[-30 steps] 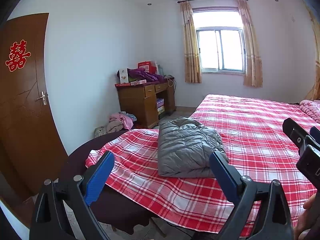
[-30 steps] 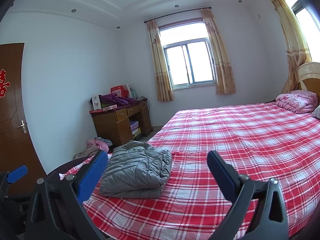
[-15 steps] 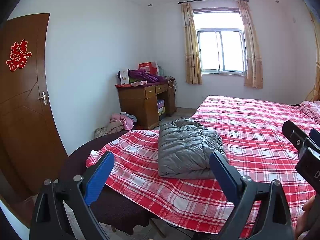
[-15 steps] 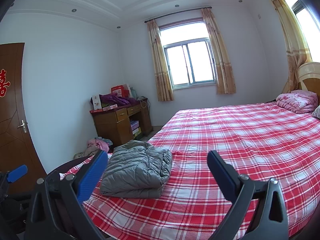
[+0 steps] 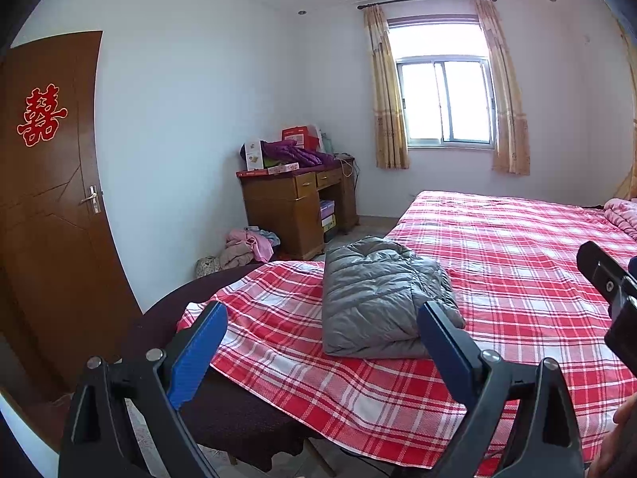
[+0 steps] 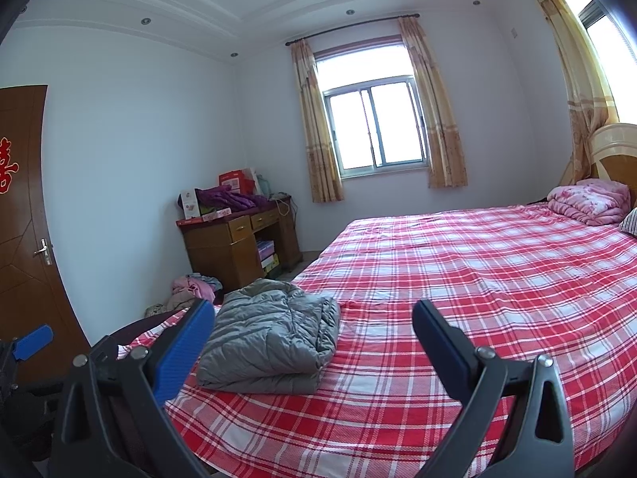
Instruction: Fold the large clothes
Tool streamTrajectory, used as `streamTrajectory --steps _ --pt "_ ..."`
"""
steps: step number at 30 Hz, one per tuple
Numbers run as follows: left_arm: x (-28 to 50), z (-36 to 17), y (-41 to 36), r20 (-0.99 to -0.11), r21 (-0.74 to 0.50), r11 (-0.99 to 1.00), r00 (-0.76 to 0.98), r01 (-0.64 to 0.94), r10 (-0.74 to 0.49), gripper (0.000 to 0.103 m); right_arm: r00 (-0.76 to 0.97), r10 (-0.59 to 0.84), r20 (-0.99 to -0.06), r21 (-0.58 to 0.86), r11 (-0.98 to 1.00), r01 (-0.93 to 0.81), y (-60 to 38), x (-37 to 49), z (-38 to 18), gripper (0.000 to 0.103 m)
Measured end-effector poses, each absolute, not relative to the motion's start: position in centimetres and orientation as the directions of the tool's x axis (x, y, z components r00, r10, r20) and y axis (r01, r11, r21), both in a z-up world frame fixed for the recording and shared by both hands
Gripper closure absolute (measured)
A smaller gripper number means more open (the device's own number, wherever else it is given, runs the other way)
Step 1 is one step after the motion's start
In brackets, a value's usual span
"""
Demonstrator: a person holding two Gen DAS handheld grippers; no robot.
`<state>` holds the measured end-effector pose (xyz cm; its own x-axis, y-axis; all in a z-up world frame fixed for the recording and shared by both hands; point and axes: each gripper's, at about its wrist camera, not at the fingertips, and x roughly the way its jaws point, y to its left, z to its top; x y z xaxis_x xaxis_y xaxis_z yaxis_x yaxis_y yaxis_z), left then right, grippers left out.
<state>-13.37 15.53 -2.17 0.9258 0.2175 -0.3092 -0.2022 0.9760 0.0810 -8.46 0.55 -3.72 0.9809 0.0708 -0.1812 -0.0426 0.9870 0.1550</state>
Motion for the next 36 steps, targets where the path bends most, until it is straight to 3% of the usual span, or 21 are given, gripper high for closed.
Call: streamTrajectory --steps 36 --pt "-11.6 -3.5 15.6 -0.347 0.054 0.988 0.925 -0.146 0.156 0.007 0.979 0.058 -0.194 0.164 0.986 -0.026 0.6 -8.6 -4.1 0.002"
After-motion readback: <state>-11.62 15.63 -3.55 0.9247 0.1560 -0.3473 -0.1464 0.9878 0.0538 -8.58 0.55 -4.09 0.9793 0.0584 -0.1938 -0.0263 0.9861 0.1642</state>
